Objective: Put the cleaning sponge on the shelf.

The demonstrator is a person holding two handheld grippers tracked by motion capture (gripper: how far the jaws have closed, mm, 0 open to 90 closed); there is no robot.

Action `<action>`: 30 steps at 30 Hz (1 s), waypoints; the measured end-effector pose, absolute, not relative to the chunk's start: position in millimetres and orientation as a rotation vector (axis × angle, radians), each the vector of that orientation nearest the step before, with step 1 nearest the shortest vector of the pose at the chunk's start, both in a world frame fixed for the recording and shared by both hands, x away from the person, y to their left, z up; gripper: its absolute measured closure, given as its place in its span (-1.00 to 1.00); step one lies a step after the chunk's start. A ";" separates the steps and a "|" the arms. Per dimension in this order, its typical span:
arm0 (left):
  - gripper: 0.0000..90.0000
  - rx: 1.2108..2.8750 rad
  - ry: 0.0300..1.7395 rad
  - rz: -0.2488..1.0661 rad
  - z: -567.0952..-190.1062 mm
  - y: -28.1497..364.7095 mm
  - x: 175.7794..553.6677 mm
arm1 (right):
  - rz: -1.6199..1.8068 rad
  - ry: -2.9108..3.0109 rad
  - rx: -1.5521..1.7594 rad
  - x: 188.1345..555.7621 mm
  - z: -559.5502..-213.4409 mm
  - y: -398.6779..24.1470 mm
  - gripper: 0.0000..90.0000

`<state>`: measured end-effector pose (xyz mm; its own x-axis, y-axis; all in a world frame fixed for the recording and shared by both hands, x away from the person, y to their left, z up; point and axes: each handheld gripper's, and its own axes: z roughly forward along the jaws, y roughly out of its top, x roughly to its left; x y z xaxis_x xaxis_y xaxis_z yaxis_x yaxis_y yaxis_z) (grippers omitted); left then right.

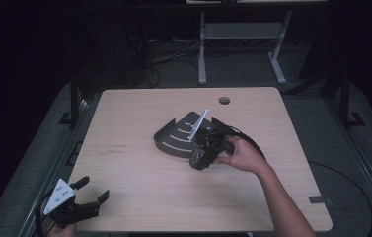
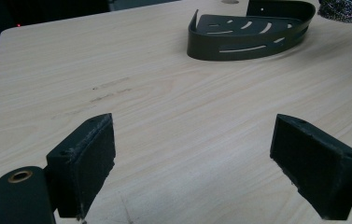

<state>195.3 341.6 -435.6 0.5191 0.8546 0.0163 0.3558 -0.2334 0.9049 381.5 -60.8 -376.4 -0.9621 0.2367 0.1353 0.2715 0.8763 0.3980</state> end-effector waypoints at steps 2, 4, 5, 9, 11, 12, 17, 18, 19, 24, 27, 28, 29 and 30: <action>-0.70 1.814 1.008 0.661 -435.6 341.8 195.3 | -0.654 -2.951 -0.408 383.4 -376.4 -61.1 -0.25; -0.70 1.813 1.008 0.660 -435.7 341.5 195.5 | -0.651 -2.948 -0.411 385.4 -377.0 -61.8 -0.25; -0.70 1.814 1.008 0.661 -435.7 341.4 195.5 | -0.645 -2.948 -0.420 386.1 -377.2 -62.0 -0.25; -0.70 1.815 1.008 0.664 -435.6 341.1 195.5 | -0.645 -2.952 -0.417 387.8 -376.0 -61.2 -0.25; -0.70 1.814 1.007 0.663 -435.5 341.2 195.4 | -0.640 -2.954 -0.416 389.0 -375.5 -60.5 -0.25; -0.70 1.814 1.007 0.664 -435.5 341.3 195.3 | -0.638 -2.953 -0.419 390.1 -375.1 -60.2 -0.25; -0.70 1.815 1.008 0.663 -435.5 341.6 195.4 | -0.641 -2.947 -0.430 396.0 -375.4 -59.4 -0.25; -0.70 1.815 1.008 0.664 -435.5 341.7 195.4 | -0.637 -2.948 -0.430 397.3 -375.7 -59.0 -0.25; -0.70 1.815 1.008 0.663 -435.4 341.8 195.4 | -0.636 -2.950 -0.430 398.1 -375.6 -58.4 -0.25; -0.70 1.819 1.008 0.665 -435.4 342.5 195.4 | -0.635 -2.947 -0.433 403.9 -372.9 -55.5 -0.25; -0.70 1.816 1.007 0.664 -435.2 342.4 195.5 | -0.650 -2.938 -0.431 407.4 -369.7 -53.8 -0.25; -0.70 1.815 1.008 0.664 -435.3 342.3 195.5 | -0.653 -2.936 -0.436 408.8 -368.9 -53.4 -0.25; -0.70 1.816 1.007 0.664 -435.3 342.2 195.4 | -0.651 -2.937 -0.436 410.0 -368.5 -53.1 -0.25; -0.70 1.817 1.007 0.665 -435.3 342.2 195.4 | -0.640 -2.942 -0.442 412.0 -367.4 -52.6 -0.25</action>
